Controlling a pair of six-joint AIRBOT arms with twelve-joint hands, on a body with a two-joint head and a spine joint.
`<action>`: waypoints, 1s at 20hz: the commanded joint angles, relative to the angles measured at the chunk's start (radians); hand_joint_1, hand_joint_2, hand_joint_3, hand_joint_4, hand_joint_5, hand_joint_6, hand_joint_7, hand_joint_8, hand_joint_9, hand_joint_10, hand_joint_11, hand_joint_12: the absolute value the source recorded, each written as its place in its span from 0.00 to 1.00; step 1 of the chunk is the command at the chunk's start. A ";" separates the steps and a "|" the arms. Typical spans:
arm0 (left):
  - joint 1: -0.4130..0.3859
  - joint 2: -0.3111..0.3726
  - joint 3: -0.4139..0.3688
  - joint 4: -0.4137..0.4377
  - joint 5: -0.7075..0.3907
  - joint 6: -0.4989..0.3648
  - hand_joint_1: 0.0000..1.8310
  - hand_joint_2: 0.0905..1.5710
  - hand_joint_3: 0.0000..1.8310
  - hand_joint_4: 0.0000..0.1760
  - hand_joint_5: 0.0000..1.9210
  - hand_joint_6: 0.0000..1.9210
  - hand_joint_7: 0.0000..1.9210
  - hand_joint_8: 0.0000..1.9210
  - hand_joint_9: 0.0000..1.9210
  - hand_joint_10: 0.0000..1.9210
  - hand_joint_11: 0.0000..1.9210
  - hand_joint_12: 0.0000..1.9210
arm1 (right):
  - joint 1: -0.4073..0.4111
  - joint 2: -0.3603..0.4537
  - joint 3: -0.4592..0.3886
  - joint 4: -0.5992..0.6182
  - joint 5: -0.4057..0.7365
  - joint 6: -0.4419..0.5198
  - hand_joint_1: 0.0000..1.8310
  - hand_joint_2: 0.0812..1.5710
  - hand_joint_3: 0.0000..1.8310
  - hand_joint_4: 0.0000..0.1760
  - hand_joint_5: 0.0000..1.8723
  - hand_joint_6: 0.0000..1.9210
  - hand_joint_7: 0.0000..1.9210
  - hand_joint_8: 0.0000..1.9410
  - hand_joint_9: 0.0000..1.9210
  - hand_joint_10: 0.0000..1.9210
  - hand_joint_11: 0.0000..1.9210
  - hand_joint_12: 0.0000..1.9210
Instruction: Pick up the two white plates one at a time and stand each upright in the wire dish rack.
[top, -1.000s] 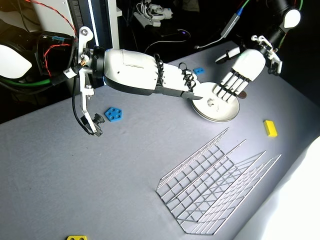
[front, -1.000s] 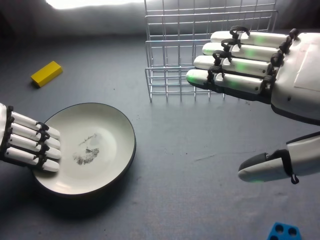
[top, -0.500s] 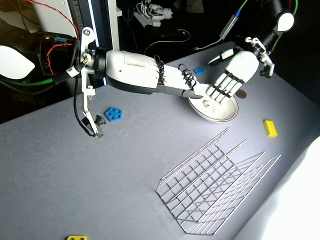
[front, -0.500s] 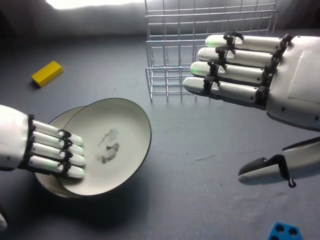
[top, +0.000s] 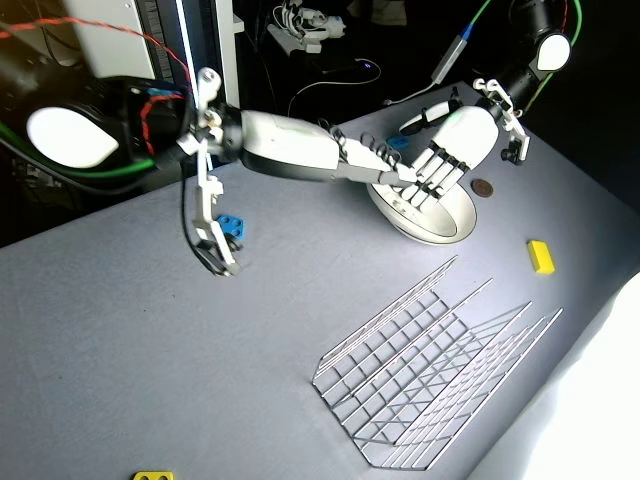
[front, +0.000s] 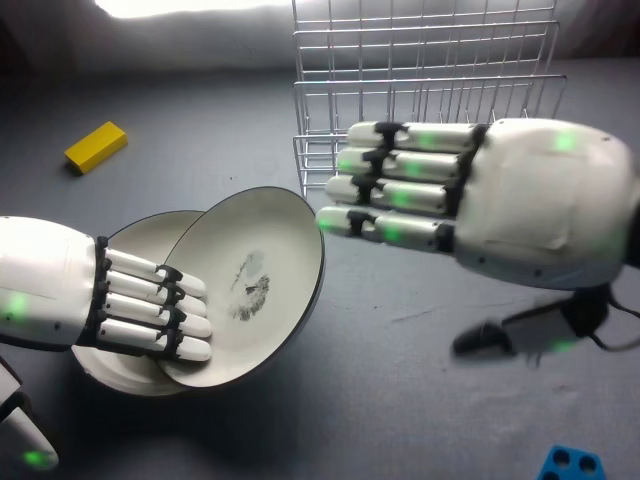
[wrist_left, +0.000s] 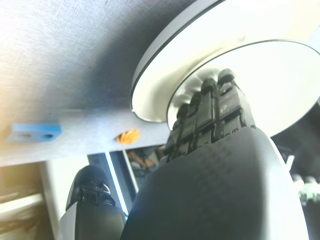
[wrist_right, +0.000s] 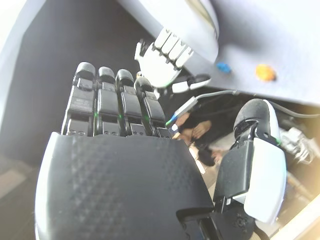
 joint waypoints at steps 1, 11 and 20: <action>0.005 -0.019 -0.009 0.007 -0.023 0.004 0.00 0.65 0.00 0.00 0.00 0.00 0.00 0.00 0.00 0.00 0.00 0.00 | 0.022 -0.017 0.014 0.014 0.095 -0.007 0.53 0.60 0.00 0.00 0.00 0.00 0.00 0.00 0.00 0.00 0.00 0.00; 0.013 -0.025 0.003 0.005 -0.020 0.018 0.00 0.64 0.00 0.00 0.00 0.00 0.00 0.00 0.00 0.00 0.00 0.00 | 0.080 -0.216 0.136 0.057 0.030 -0.008 0.61 0.57 0.00 0.00 0.00 0.00 0.00 0.00 0.00 0.00 0.00 0.14; 0.018 -0.031 0.015 -0.007 -0.020 0.020 0.00 0.63 0.00 0.00 0.00 0.00 0.00 0.00 0.00 0.00 0.00 0.00 | 0.115 -0.377 0.257 0.091 -0.048 -0.008 0.57 0.61 0.00 0.00 0.06 0.01 0.04 0.00 0.03 0.01 0.00 0.24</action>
